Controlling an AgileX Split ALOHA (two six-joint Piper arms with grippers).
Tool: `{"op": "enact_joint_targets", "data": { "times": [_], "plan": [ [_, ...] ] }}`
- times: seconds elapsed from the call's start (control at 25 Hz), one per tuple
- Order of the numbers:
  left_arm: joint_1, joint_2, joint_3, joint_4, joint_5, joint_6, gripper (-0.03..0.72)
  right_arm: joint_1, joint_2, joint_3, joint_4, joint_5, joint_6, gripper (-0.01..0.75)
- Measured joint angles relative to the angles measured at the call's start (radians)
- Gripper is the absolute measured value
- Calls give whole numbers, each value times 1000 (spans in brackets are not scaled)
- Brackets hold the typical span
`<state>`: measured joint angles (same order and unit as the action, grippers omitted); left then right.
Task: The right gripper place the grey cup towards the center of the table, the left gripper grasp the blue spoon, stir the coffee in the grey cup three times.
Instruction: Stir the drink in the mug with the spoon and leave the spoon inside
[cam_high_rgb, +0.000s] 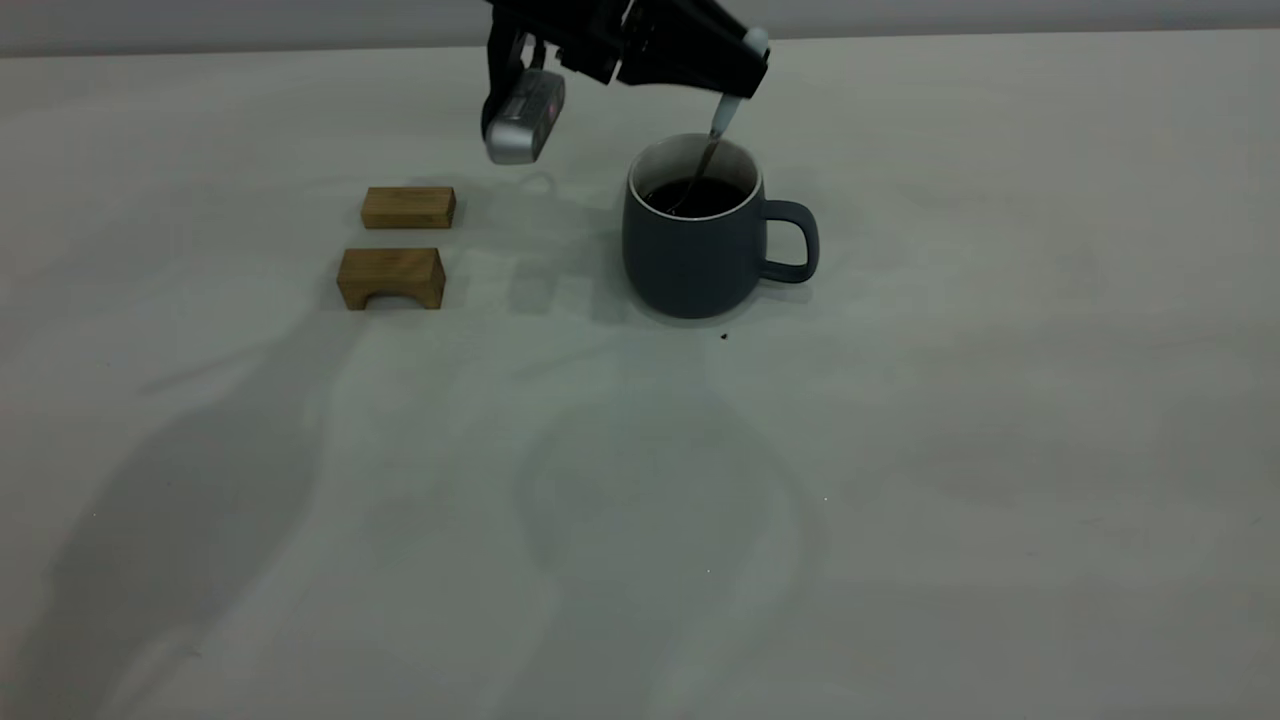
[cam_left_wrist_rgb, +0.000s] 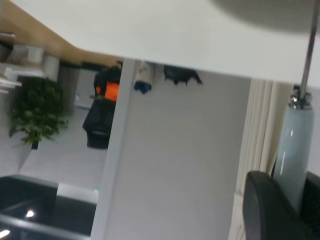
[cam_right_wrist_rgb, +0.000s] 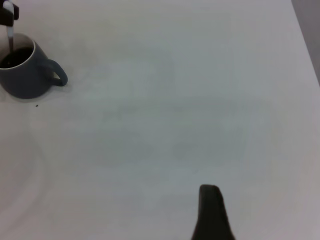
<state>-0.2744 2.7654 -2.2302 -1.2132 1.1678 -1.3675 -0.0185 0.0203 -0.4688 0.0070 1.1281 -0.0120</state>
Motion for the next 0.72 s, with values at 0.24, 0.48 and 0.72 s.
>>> {"op": "enact_joint_targets", "data": {
  "times": [0.24, 0.48, 0.72],
  "plan": [
    [8, 0, 0, 100, 0, 30, 147, 0, 0, 0, 0, 0, 0, 582],
    [6, 0, 0, 43, 0, 193, 147, 0, 0, 0, 0, 0, 0, 582],
    [-11, 0, 0, -20, 0, 203, 146, 0, 0, 0, 0, 0, 0, 582]
  ]
}}
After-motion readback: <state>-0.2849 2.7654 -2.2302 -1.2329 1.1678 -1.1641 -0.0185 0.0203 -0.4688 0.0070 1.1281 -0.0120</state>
